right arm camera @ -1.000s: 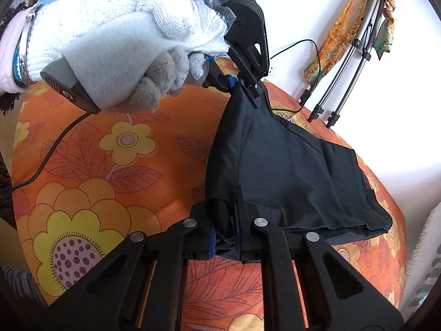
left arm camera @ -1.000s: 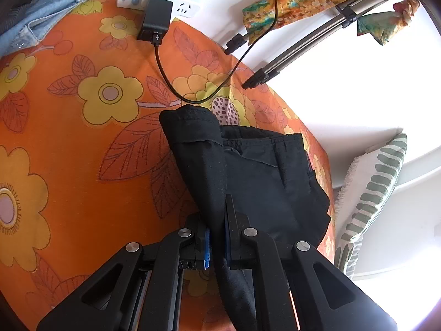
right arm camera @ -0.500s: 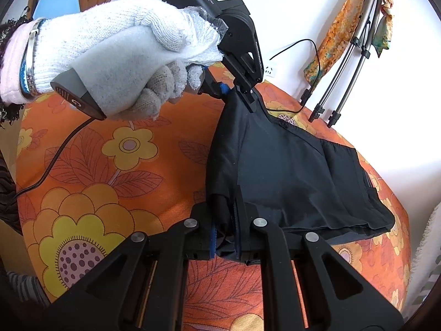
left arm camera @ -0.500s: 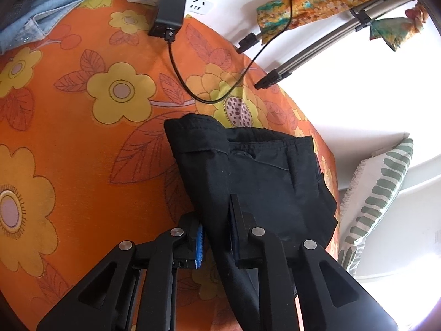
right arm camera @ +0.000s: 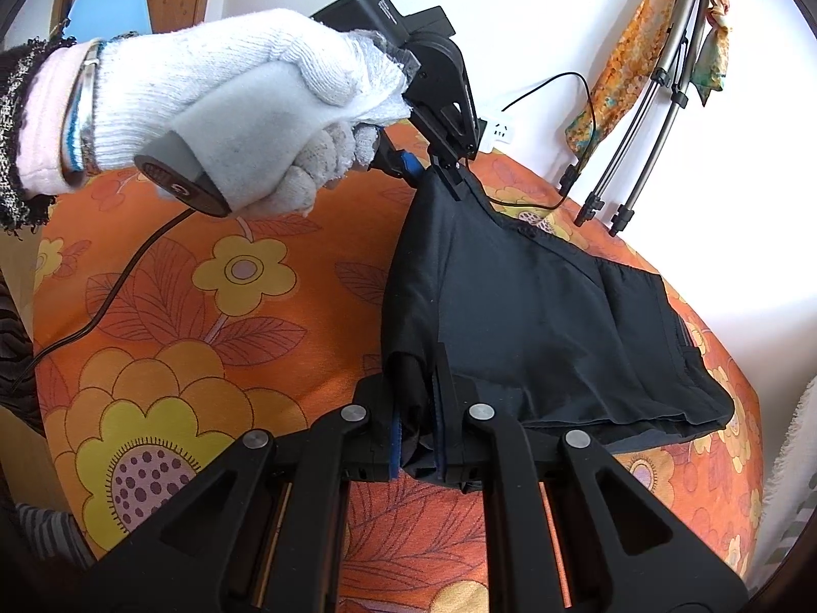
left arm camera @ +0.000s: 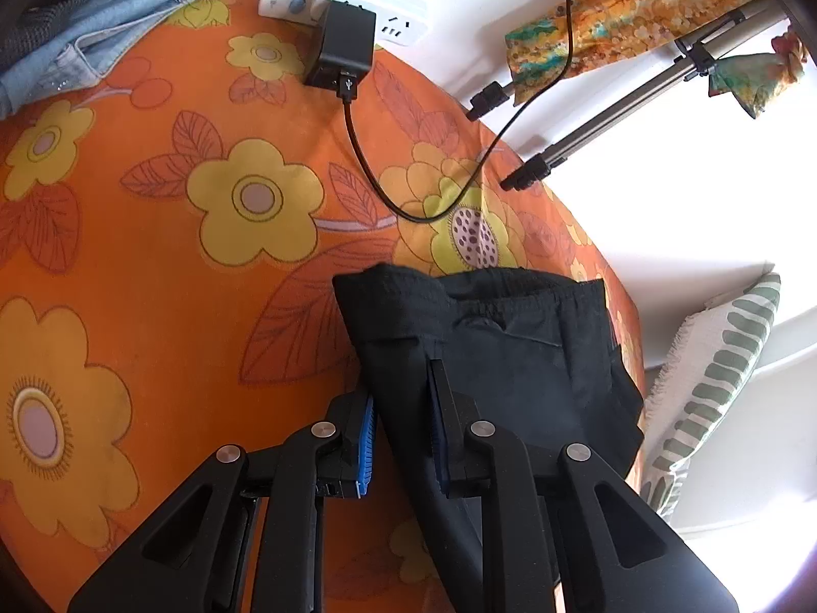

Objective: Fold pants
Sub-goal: 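Lift the black trousers with both grippers off the bed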

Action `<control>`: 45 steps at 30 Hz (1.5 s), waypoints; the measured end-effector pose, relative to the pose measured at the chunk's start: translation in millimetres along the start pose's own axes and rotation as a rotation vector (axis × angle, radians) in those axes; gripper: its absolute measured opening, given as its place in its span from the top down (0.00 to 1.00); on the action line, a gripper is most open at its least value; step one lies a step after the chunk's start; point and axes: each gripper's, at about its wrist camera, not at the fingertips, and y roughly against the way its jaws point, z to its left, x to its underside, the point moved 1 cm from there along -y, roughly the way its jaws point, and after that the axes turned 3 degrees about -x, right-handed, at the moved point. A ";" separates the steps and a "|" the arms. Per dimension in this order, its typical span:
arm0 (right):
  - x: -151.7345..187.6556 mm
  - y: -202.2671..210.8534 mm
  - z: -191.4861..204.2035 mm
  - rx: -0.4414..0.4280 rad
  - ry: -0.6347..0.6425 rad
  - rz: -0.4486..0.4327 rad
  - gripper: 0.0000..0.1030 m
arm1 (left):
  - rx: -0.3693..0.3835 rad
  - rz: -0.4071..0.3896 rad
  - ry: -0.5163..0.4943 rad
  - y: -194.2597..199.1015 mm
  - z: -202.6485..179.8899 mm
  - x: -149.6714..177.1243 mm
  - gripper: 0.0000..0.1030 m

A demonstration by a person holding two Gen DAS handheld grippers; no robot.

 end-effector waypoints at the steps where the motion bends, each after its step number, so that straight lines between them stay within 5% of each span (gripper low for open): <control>1: 0.4 -0.1 -0.3 -0.003 -0.003 0.000 0.91 | -0.006 -0.006 -0.008 -0.5 -0.2 -1.0 0.84; 13: -7.9 15.2 15.5 -0.072 -0.002 -0.031 0.92 | -0.063 -0.096 -0.096 29.5 2.3 7.1 0.93; 30: -34.9 86.7 120.3 -0.319 -0.113 -0.170 0.92 | -0.096 -0.236 -0.083 155.9 42.3 52.9 0.94; 45: -23.5 125.7 61.3 -0.350 -0.331 -0.272 0.92 | -0.084 -0.283 -0.194 163.7 -36.6 54.2 0.94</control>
